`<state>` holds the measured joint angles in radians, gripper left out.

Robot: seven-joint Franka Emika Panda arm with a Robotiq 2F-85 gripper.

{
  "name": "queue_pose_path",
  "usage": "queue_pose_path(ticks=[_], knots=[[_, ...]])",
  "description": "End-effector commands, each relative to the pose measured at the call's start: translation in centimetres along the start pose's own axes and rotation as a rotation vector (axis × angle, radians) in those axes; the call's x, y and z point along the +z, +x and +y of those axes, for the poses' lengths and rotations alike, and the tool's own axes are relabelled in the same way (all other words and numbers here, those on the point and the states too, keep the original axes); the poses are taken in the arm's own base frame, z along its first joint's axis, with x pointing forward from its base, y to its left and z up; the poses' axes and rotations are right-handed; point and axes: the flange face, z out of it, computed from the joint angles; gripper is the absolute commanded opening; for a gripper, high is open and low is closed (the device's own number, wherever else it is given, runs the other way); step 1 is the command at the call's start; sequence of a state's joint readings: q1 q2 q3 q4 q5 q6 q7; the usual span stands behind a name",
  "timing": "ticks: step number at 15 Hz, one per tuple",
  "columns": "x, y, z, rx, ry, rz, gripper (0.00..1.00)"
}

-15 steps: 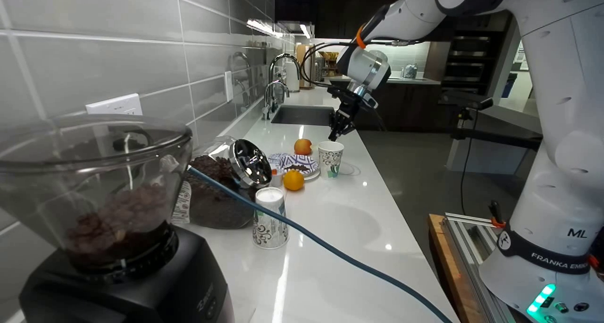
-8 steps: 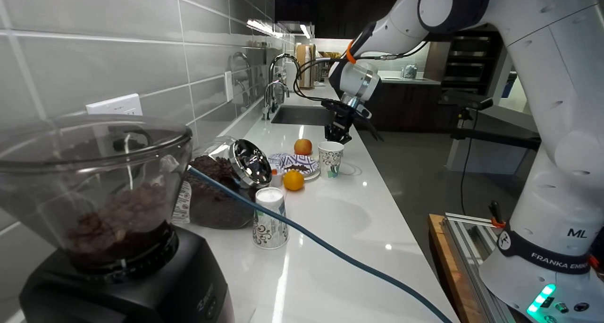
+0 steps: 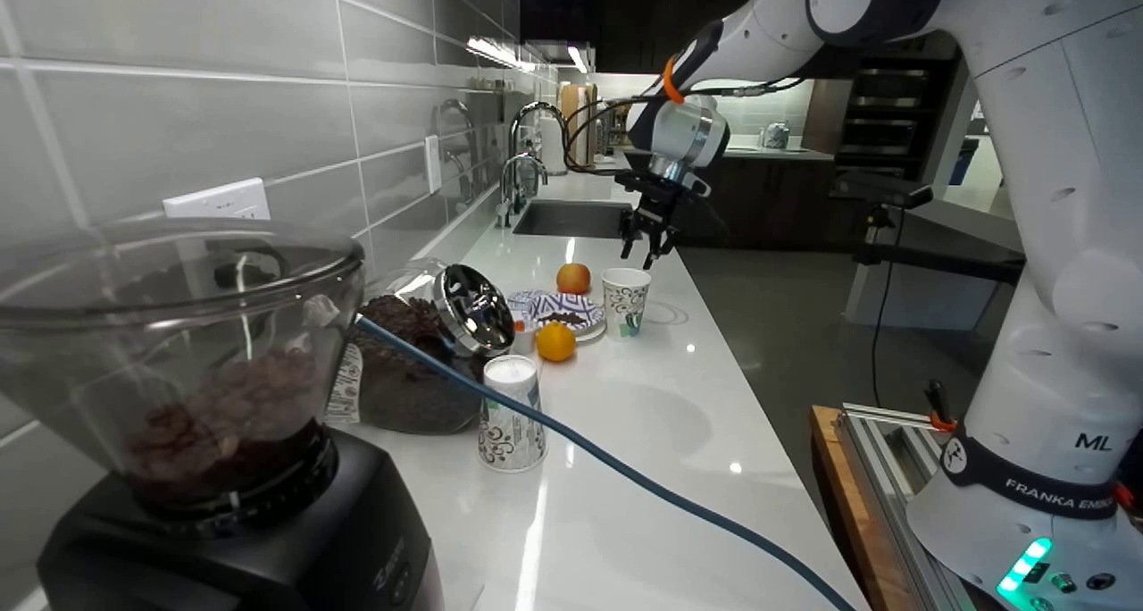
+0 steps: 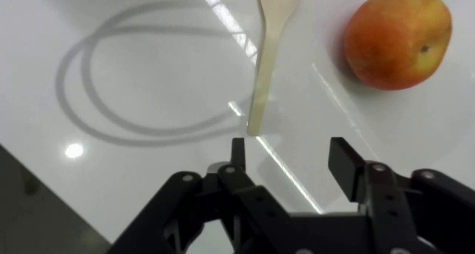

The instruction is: Pick up the spoon from the counter and scoop some of the contents in the bowl, then pour them in the cup

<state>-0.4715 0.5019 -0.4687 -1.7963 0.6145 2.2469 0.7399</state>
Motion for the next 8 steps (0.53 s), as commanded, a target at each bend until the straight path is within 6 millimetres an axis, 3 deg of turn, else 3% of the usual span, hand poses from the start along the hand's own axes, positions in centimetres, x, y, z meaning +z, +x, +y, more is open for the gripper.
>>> queue_pose_path(ticks=[1,3,7,8], knots=[[-7.3,-2.2,1.6,-0.156,0.038,0.124,0.92],[-10.7,-4.1,1.9,-0.257,0.022,0.197,1.00],[-16.9,-9.7,2.9,-0.499,-0.052,0.234,1.00],[-17.4,-11.3,3.1,-0.554,-0.059,0.215,1.00]])
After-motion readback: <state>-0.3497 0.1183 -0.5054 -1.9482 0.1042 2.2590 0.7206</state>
